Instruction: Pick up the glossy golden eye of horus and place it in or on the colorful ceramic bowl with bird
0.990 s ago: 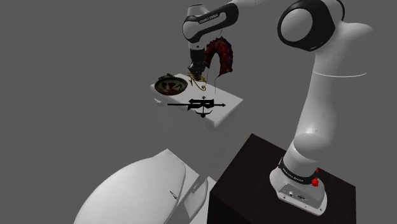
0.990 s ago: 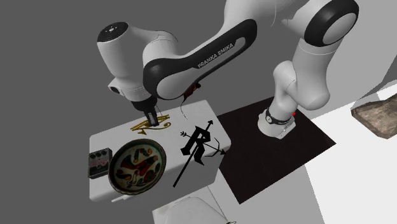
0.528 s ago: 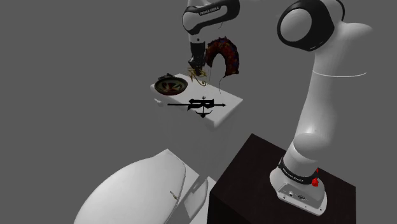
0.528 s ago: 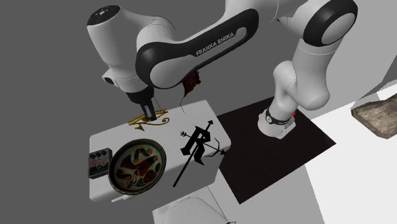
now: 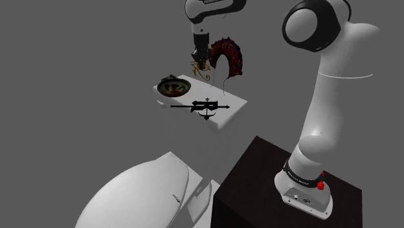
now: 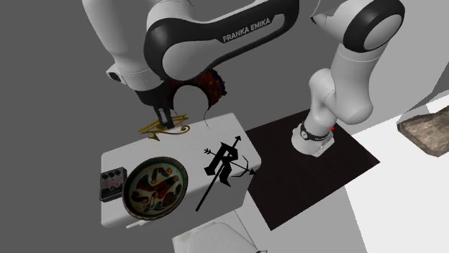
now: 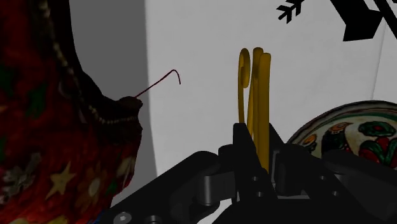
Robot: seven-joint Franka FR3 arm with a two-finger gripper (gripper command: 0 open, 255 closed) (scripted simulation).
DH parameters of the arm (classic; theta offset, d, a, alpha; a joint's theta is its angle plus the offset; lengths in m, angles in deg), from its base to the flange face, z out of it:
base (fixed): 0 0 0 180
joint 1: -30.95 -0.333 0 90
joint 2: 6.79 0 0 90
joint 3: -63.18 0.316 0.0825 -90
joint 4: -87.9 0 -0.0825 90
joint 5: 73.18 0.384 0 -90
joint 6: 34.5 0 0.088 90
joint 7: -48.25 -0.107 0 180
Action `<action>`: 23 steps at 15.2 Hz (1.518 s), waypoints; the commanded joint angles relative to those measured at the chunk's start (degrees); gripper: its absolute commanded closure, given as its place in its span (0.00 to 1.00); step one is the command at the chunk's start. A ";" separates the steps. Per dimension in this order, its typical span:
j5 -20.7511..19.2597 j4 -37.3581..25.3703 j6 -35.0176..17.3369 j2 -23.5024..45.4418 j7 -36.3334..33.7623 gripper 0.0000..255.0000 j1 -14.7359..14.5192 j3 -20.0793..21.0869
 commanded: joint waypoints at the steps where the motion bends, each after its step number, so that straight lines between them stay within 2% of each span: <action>1: 0.00 -1.48 1.50 0.00 0.01 1.00 0.02 -0.01; 8: 0.05 -7.15 6.48 0.70 0.05 1.00 0.09 -0.04; 13: 0.17 -18.58 10.84 7.76 -5.33 1.00 -3.20 1.96; 16: 0.13 -28.24 14.66 13.60 -8.40 1.00 -5.23 2.94; 18: 0.07 -37.20 18.32 18.88 -10.37 1.00 -6.62 3.49; 19: 0.02 -49.69 23.65 26.04 -11.99 1.00 -7.79 3.89; 23: 0.01 -38.44 17.09 21.35 -11.93 1.00 -7.92 3.80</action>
